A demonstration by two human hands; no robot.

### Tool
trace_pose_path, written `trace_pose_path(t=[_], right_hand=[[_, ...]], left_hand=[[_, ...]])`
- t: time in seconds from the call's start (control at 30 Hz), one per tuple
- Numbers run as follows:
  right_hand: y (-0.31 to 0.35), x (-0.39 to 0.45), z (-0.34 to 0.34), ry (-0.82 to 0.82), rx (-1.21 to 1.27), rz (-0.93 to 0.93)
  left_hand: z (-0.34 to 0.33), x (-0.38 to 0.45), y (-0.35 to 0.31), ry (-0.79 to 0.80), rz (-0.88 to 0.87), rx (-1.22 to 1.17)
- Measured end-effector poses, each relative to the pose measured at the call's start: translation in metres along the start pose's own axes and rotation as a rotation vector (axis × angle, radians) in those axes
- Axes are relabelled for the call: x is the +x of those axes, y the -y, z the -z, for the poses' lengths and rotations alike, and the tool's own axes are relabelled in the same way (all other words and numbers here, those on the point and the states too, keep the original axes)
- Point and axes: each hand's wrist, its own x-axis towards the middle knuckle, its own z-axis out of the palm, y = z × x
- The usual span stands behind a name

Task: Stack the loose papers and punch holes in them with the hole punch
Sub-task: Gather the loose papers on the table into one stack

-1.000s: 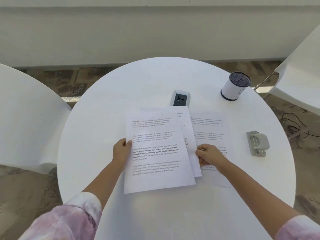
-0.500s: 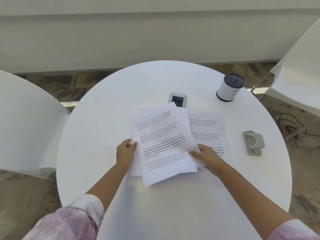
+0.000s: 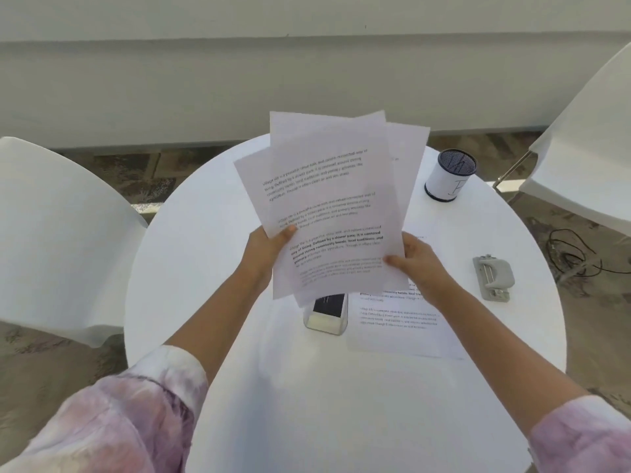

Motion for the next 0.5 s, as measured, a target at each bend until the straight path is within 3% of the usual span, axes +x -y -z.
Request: trace_pose_path(t=[0.5], right_hand=[[0.039, -0.010, -0.019, -0.104, 0.032, 0.281]], left_hand=[[-0.025, -0.027, -0.050, -0.078, -0.306, 0.069]])
